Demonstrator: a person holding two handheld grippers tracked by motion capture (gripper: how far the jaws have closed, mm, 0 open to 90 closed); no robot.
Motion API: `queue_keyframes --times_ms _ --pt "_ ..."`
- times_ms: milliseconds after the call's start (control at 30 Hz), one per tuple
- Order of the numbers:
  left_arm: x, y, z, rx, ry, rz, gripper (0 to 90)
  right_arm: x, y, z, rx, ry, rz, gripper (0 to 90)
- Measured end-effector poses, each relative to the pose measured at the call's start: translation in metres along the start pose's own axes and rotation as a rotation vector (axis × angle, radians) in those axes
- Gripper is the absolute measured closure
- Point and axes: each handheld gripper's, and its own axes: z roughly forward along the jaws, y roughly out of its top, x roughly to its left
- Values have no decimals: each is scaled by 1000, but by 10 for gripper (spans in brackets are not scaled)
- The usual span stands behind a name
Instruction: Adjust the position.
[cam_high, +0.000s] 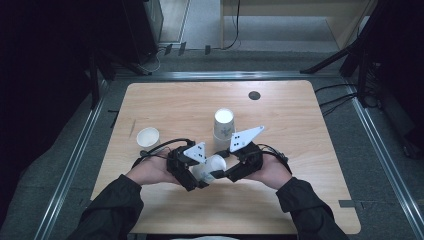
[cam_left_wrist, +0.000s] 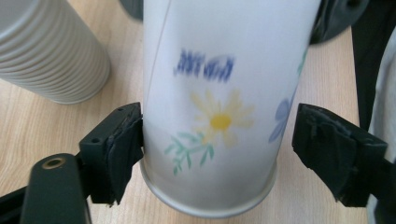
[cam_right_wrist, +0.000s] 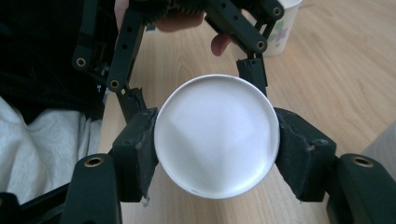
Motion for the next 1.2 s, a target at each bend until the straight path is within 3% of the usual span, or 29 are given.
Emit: queue_keyframes --times_ms 233,367,600,733,933,1200 --pt "3 -2 -10 -126 -5 -40 129 -2 1 -13 -83 18 16 356" --pt "7 -5 -12 -194 -35 -81 129 -2 4 -18 -131 30 23 356" --pt "6 -7 -11 -274 -35 -102 130 0 7 -23 -175 43 22 356" --pt "7 -12 -12 -281 -36 -110 147 0 5 -26 -177 42 24 356" --pt "7 -16 -13 -333 -77 -109 167 0 6 -28 -206 53 34 356" --pt "6 -16 -14 -359 -53 -93 205 -1 6 -29 -218 57 38 357"
